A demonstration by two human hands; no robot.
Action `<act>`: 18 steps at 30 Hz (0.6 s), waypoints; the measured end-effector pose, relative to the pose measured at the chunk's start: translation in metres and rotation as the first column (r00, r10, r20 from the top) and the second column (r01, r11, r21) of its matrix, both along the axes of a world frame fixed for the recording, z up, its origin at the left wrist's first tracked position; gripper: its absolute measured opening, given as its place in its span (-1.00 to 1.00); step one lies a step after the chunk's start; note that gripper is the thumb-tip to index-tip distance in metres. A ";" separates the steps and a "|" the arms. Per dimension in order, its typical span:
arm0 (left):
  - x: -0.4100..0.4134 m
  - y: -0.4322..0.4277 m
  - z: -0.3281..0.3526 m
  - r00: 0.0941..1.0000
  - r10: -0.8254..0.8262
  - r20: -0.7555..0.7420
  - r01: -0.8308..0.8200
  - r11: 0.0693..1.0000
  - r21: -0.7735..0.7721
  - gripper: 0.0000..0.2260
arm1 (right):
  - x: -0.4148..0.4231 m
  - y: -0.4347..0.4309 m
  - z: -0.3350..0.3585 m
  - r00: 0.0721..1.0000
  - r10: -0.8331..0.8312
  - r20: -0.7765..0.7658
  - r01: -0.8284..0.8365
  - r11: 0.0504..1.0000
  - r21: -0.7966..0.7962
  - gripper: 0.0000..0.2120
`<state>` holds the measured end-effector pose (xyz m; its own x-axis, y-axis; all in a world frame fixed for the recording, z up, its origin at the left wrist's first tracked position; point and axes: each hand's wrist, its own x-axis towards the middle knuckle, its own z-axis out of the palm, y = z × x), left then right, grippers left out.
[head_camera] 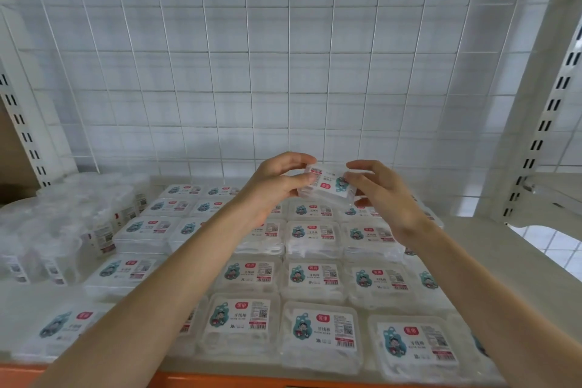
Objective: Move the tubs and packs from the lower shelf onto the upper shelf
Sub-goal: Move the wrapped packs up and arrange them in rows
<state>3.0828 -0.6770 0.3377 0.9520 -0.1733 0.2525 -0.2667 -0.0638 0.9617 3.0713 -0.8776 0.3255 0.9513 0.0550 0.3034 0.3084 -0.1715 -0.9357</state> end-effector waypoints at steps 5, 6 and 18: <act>0.000 -0.001 0.000 1.000 -0.004 0.014 0.004 1.000 -0.004 -0.79 | 0.000 0.001 0.000 0.998 0.042 -0.049 -0.039 0.997 0.069 -0.78; 0.000 -0.002 0.000 1.000 -0.007 -0.003 0.007 1.000 -0.029 -0.79 | 0.001 0.001 0.000 0.997 0.041 -0.060 -0.035 0.995 0.094 -0.78; -0.006 -0.004 0.000 0.974 -0.155 -0.162 0.167 0.984 0.061 -0.69 | 0.006 0.000 -0.003 0.994 0.066 -0.083 -0.055 0.989 0.138 -0.55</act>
